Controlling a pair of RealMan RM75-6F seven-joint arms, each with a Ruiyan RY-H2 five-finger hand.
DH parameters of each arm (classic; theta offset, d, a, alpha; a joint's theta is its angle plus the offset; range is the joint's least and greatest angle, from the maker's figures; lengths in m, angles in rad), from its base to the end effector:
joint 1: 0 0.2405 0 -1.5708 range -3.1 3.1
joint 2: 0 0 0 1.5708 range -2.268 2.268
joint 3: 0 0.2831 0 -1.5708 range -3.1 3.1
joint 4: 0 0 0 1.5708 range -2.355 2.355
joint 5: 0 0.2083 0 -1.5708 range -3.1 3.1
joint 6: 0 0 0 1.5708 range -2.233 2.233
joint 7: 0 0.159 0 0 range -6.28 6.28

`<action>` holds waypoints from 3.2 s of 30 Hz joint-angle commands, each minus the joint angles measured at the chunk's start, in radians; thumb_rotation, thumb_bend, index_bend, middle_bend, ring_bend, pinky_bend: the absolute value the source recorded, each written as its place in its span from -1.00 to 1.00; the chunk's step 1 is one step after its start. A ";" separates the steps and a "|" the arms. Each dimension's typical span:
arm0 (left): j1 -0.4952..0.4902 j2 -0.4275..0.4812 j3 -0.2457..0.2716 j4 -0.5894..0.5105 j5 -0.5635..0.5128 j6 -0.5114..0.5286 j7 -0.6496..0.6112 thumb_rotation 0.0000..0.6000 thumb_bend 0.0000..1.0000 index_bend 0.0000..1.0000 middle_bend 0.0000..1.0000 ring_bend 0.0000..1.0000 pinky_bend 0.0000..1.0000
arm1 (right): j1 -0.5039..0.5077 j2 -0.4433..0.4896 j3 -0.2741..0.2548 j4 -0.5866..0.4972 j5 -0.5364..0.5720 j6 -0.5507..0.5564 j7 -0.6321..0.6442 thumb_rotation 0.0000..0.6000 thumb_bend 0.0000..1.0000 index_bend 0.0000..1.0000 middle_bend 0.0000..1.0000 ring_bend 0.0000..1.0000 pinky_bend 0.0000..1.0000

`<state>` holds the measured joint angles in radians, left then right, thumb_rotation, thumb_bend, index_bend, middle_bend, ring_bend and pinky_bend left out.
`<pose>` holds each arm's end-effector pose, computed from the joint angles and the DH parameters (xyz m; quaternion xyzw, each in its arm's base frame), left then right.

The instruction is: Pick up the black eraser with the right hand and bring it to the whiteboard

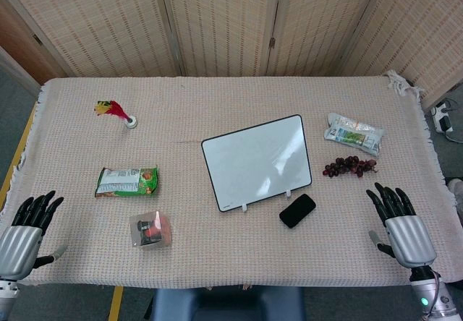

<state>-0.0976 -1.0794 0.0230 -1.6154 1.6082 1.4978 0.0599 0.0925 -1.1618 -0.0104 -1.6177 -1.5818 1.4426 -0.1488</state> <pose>-0.3244 0.1859 0.1700 -0.6560 -0.3474 -0.3649 0.5620 -0.3240 -0.1860 0.1372 0.6598 -0.3620 0.3469 0.5597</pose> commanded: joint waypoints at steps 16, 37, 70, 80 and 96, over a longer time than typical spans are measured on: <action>-0.029 0.001 -0.008 0.008 -0.012 -0.052 -0.016 1.00 -0.54 -1.00 -1.00 -1.00 -1.00 | 0.169 0.088 0.008 -0.118 0.008 -0.283 -0.181 1.00 -0.29 -0.87 -1.00 -1.00 -1.00; -0.016 0.034 -0.014 0.020 -0.022 -0.022 -0.168 1.00 -0.54 -1.00 -1.00 -1.00 -1.00 | 0.372 -0.150 0.056 -0.122 0.274 -0.471 -0.693 1.00 -0.29 -0.37 -1.00 -1.00 -1.00; -0.011 0.053 -0.009 0.030 -0.009 -0.011 -0.229 1.00 -0.54 -1.00 -1.00 -1.00 -1.00 | 0.448 -0.331 0.006 0.012 0.407 -0.410 -0.861 1.00 -0.29 -0.36 -1.00 -1.00 -1.00; -0.006 0.054 -0.011 0.033 -0.011 -0.002 -0.241 1.00 -0.54 -1.00 -1.00 -1.00 -1.00 | 0.438 -0.377 -0.006 0.092 0.311 -0.343 -0.771 1.00 -0.29 0.13 -1.00 -0.99 -1.00; -0.007 0.055 -0.009 0.028 -0.007 -0.006 -0.237 1.00 -0.54 -1.00 -1.00 -1.00 -1.00 | 0.399 -0.462 0.060 0.250 0.071 -0.091 -0.551 1.00 -0.29 0.18 -0.93 -0.90 -1.00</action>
<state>-0.1044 -1.0247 0.0136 -1.5874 1.6006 1.4922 -0.1763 0.4835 -1.5932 0.0273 -1.4105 -1.4763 1.3292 -0.7305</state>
